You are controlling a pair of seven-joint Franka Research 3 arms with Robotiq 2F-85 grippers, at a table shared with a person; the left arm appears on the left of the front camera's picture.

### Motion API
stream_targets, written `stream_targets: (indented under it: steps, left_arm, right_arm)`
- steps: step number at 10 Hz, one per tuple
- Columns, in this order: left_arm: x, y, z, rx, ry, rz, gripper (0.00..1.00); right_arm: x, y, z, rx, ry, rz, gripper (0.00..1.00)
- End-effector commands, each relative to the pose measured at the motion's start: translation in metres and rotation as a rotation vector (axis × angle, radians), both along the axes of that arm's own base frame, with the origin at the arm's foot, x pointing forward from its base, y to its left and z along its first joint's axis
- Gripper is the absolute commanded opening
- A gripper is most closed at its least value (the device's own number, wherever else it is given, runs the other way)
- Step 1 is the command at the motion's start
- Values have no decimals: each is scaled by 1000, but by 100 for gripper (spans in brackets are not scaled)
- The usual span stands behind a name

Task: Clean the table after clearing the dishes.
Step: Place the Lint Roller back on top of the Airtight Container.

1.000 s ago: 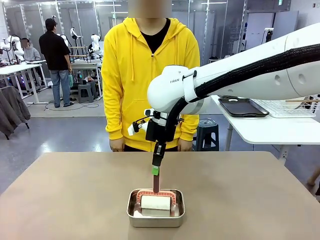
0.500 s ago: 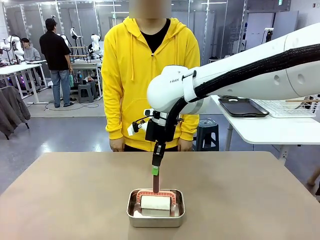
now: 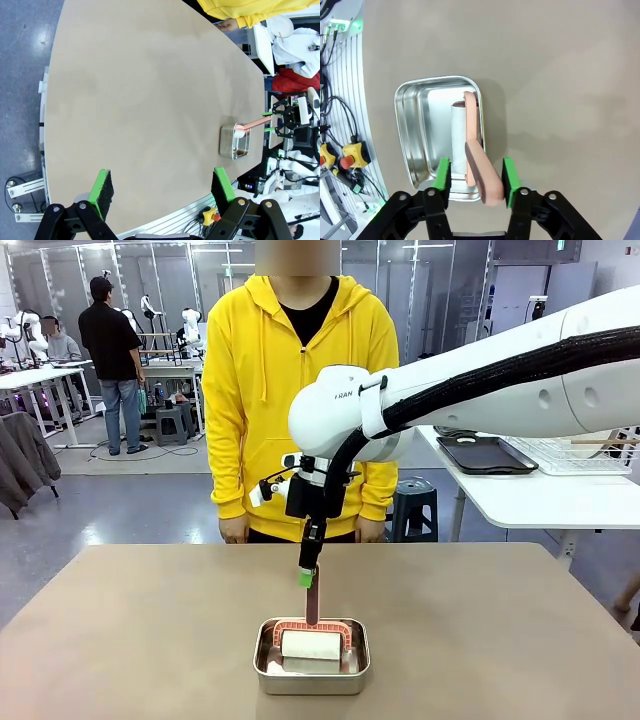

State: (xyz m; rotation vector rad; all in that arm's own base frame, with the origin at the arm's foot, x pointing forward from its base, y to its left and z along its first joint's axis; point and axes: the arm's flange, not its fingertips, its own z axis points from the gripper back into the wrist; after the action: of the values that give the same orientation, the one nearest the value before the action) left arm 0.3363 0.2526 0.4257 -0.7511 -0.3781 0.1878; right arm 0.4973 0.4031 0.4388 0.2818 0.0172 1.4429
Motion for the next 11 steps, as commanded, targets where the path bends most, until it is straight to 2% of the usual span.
stream_targets:
  steps: [1, 2, 3, 4, 5, 6, 11]
  left_arm:
    - [-2, 0, 2, -5, -1, -1, 100]
    - [-2, 0, 2, -5, -1, -1, 100]
    - [-2, 0, 2, -5, -1, -1, 100]
    - [-2, 0, 2, -5, -1, -1, 100]
    - [-2, 0, 2, -5, -1, -1, 100]
    - [-2, 0, 2, -5, -1, -1, 100]
    - [-2, 0, 2, -5, -1, -1, 100]
  right_arm:
    - [-1, 4, 3, -28, 15, -7, 68]
    - [-1, 4, 5, -35, 22, -9, 72]
    - [-2, 4, 6, -41, 24, -10, 83]
    - [-1, 4, 6, -44, 20, -11, 87]
    - [3, 1, 4, -30, -1, -8, 98]
    - [-1, -1, 4, -18, 20, 3, 98]
    - [-1, -1, 4, -18, 20, 3, 98]
